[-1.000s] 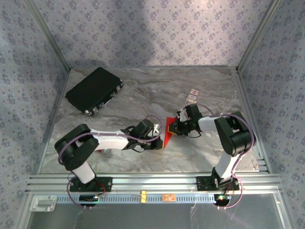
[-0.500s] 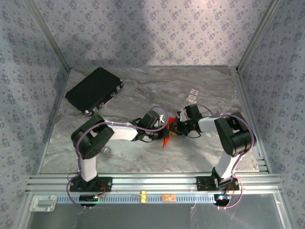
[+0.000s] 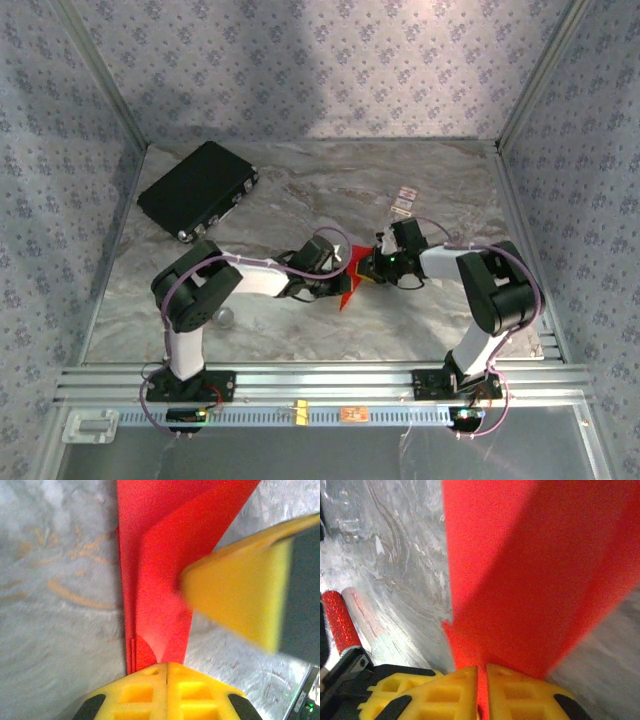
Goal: Fold a paper plane with a square sheet of paper (pick it up from the middle)
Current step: Fold the wing for the fifth time at the center of the table.
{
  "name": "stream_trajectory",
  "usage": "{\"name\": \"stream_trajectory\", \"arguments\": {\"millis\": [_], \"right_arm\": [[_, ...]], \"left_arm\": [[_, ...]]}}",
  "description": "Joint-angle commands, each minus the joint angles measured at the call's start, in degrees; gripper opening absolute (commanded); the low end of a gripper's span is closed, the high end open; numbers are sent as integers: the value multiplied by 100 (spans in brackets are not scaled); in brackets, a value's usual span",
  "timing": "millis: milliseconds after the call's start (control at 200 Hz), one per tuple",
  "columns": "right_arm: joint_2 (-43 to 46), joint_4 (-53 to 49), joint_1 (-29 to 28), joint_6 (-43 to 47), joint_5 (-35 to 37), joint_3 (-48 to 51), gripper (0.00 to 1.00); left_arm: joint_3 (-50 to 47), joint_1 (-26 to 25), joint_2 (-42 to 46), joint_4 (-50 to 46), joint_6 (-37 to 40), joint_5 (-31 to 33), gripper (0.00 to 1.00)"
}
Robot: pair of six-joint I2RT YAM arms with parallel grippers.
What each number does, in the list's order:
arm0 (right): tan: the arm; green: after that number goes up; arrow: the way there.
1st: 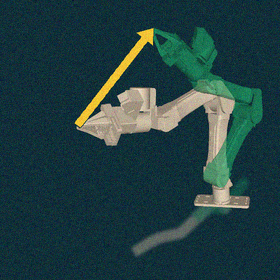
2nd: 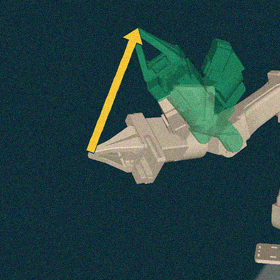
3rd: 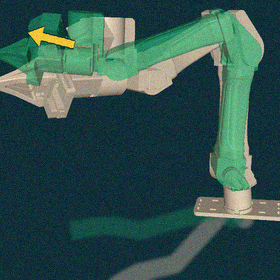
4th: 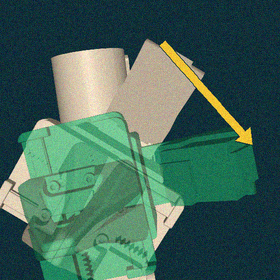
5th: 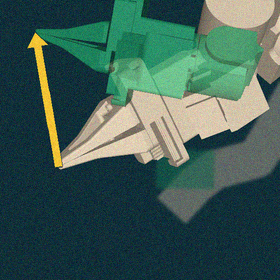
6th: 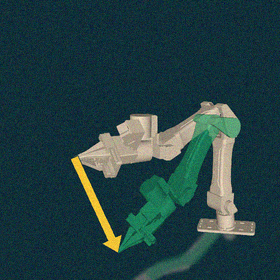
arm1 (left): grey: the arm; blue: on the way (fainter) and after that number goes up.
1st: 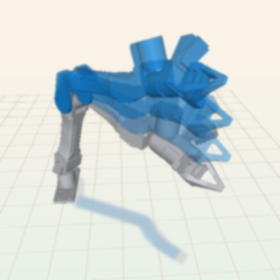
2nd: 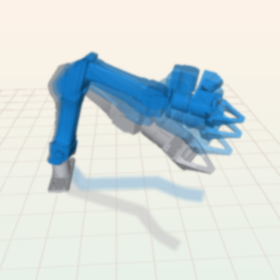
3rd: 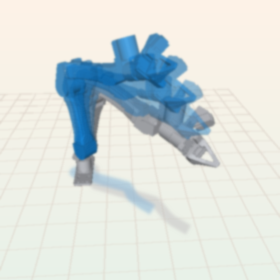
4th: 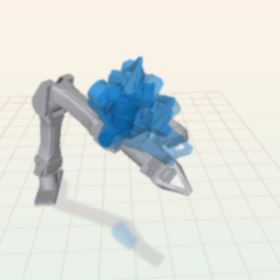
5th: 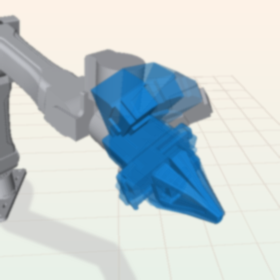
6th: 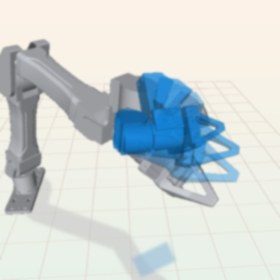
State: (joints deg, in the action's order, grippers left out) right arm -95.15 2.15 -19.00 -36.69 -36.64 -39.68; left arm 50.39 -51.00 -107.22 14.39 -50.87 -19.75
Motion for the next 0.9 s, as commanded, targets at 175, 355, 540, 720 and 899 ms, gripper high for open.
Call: {"name": "stream_trajectory", "arguments": {"millis": [175, 355, 540, 720, 899], "right_arm": [[855, -635, 28, 650, 162, 0, 10], [810, -475, -355, 663, 139, 75, 10], [451, -300, -602, 636, 154, -61, 10], [-31, -449, -573, 783, 464, -269, 10], [-434, -225, -239, 779, 543, -220, 10]], "left_arm": [[-658, 2, 0, -1008, 663, -309, 0], [-560, 55, -19, -1044, 745, -389, 0], [-497, 83, -28, -1070, 745, -402, 0], [-521, 125, -36, -1053, 720, -402, 0], [-616, 127, -16, -1103, 728, -296, 0]]}}
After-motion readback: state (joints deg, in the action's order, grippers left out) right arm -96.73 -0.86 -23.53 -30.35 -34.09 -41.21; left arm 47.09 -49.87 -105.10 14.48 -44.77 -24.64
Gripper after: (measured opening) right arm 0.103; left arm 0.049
